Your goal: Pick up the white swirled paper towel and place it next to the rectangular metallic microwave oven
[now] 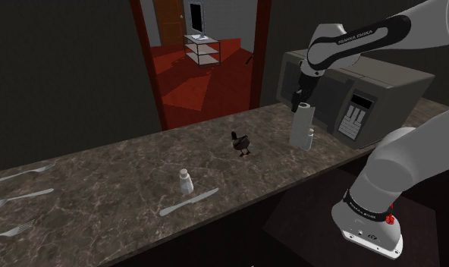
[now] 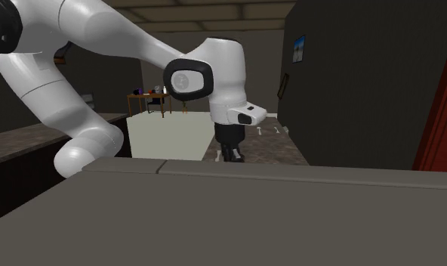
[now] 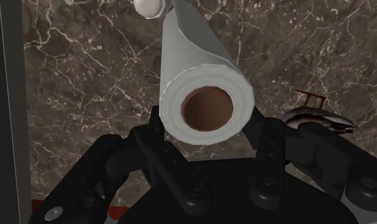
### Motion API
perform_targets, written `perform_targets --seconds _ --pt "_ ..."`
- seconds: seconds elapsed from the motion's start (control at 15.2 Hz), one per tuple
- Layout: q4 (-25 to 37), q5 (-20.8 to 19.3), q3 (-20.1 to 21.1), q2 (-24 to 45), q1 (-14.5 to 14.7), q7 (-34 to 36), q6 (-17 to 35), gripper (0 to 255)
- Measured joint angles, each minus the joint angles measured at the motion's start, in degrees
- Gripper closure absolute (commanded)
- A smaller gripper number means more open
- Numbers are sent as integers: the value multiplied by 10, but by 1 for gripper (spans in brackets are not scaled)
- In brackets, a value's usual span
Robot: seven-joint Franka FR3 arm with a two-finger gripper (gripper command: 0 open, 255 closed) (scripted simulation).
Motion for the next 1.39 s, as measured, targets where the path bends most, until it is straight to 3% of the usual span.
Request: perform_targets --seconds 0.53,0.59,0.99,1.39 --pt "-10 0 -3 8 1 -2 18 255" --pt "-10 0 -3 8 1 -2 18 0" --pt "-10 0 -3 8 1 -2 18 0" --pt "36 -3 6 -23 -4 2 -59 0"
